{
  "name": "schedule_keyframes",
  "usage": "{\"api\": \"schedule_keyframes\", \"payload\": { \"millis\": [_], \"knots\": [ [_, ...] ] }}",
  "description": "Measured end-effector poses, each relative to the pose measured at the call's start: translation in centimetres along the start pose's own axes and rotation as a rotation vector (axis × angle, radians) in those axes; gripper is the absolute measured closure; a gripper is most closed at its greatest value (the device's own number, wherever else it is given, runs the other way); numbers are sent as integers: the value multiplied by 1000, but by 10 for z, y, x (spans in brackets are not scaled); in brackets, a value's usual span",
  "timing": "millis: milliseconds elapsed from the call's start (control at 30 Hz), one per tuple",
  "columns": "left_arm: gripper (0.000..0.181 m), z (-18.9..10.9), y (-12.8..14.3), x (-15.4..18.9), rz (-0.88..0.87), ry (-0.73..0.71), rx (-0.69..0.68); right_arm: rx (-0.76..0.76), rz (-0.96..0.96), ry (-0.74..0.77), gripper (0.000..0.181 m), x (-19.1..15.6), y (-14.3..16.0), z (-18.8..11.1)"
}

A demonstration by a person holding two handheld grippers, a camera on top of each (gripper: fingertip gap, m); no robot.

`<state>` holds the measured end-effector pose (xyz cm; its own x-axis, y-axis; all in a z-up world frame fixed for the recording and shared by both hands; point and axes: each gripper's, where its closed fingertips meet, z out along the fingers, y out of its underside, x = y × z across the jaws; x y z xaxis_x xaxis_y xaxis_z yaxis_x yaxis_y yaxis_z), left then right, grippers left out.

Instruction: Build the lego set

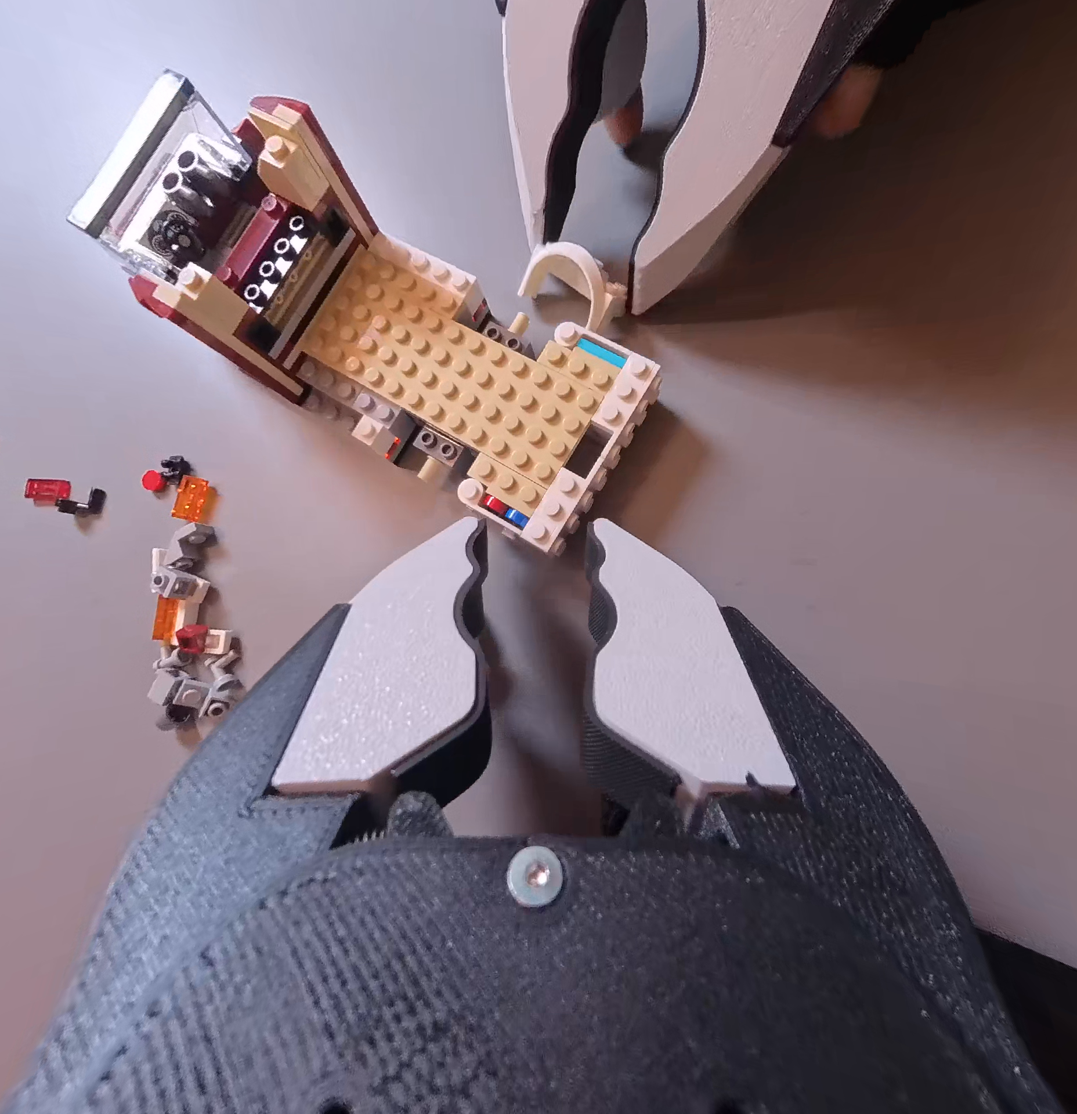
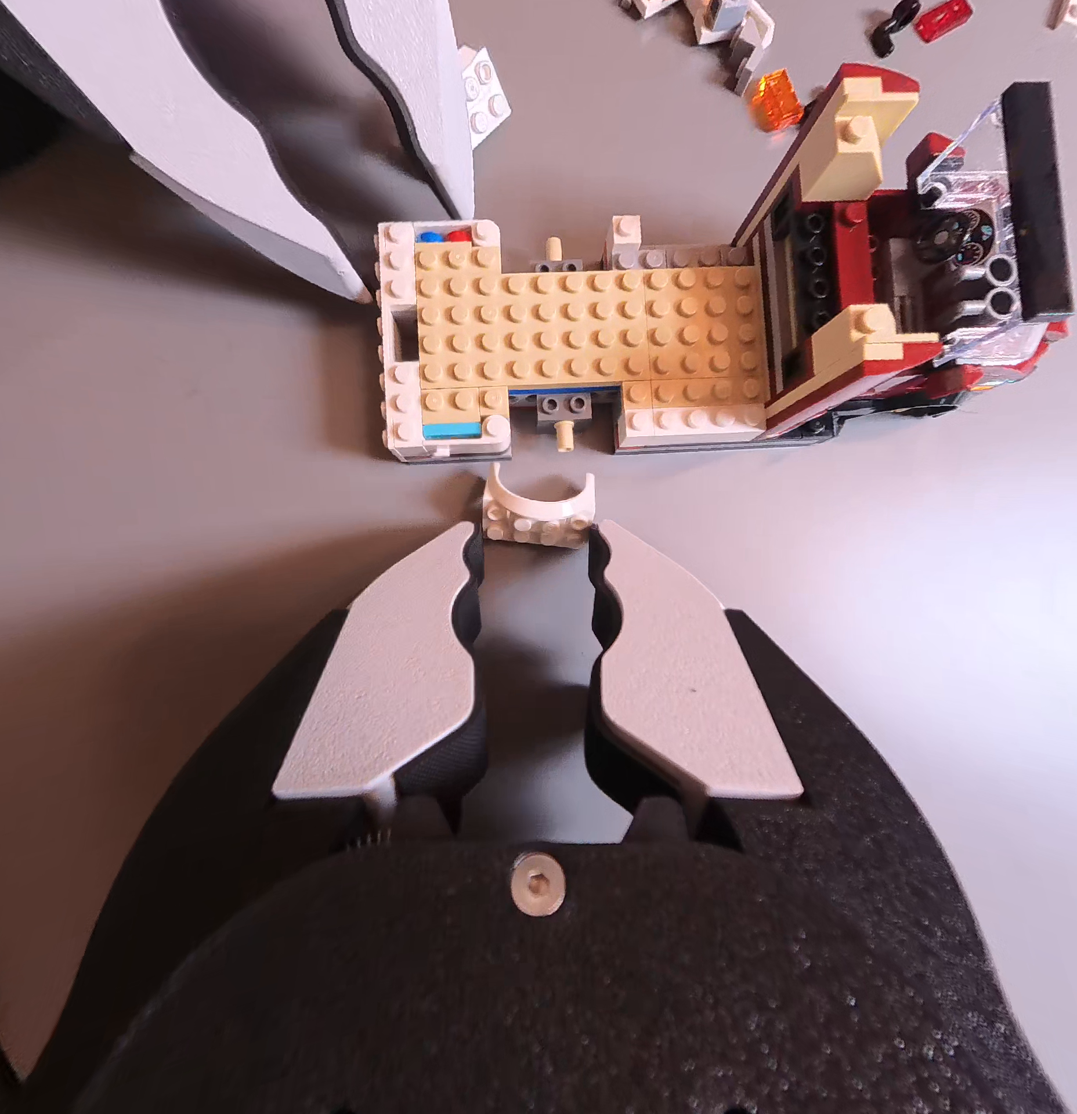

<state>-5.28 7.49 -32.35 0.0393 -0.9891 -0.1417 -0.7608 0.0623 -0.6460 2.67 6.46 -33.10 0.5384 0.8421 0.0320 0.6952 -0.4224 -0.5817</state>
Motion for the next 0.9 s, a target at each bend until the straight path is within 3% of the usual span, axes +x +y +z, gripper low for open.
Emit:
{"api": "schedule_keyframes", "payload": {
  "millis": [433, 733, 900],
  "knots": [
    [154, -17, -45, 15, -44, 5, 271, -59, -130, -63, 148, -9, -2, -23],
    [150, -18, -65, 35, 142, -74, 333, 153, 146, -294, 148, -36, -41, -35],
    [151, -26, -77, 31, 256, -246, 371, 282, 383, -500, 148, -45, -59, -52]
  ]
}}
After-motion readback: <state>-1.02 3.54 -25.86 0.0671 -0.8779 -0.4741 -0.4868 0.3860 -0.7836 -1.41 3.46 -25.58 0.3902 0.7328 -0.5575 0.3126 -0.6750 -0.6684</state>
